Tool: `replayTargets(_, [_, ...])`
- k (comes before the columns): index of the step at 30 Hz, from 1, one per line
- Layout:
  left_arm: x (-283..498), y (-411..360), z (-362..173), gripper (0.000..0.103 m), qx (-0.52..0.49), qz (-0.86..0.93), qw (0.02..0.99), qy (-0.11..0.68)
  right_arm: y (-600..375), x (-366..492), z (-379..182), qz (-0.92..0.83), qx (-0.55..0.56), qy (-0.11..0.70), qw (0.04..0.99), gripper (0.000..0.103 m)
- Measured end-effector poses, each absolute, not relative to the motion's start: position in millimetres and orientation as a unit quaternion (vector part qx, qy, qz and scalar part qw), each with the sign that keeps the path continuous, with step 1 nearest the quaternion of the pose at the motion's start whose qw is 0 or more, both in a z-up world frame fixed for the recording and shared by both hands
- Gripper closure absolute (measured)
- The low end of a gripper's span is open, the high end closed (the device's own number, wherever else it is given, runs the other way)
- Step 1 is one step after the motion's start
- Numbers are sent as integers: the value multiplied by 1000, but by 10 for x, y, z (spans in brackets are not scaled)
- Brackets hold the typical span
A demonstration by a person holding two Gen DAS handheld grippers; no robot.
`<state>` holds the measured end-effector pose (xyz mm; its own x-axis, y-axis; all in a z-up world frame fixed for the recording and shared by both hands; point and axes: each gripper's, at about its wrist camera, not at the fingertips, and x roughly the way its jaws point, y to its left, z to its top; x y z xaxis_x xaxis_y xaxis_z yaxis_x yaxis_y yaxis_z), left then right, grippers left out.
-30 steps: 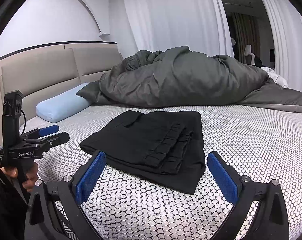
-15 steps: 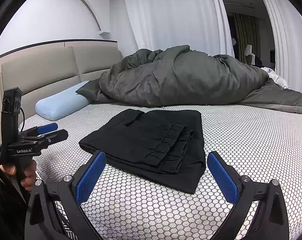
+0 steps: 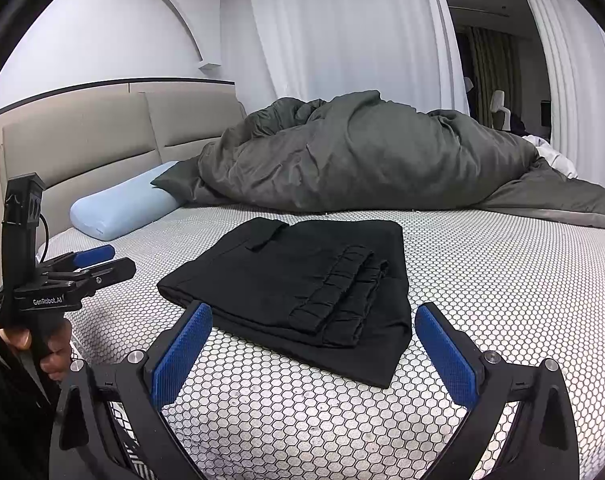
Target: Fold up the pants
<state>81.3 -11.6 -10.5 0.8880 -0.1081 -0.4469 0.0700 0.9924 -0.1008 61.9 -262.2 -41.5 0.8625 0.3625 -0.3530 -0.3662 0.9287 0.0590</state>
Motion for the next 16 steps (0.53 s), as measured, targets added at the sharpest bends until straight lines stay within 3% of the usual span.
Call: replayTargets(16, [792,-145,-96,0,-43,-40,972,230,-2627,628,-423,189,-5,183,965,0])
